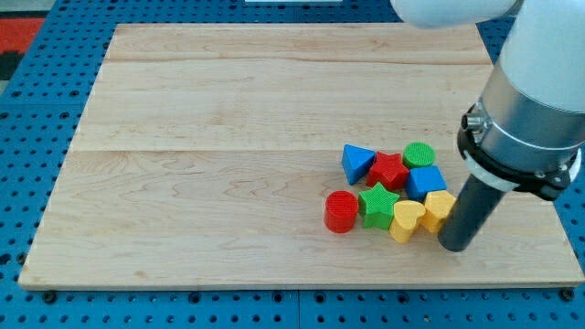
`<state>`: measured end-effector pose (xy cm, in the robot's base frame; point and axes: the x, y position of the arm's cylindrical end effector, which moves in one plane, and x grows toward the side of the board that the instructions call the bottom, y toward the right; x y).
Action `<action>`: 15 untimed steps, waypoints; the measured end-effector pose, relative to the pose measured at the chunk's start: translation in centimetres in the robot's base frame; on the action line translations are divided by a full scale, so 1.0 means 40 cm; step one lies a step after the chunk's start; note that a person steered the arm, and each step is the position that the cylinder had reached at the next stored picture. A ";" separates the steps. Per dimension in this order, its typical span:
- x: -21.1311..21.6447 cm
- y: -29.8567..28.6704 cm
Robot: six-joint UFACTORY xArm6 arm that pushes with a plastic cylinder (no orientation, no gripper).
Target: Push the yellow heart towards bottom left
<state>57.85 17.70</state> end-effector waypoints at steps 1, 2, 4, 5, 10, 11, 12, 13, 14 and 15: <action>-0.030 0.129; -0.057 0.049; -0.015 -0.209; -0.040 -0.418; -0.287 -0.760; -0.219 -0.927; -0.325 -0.905; -0.351 -1.044; -0.217 -1.021; -0.306 -0.955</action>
<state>45.63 -20.50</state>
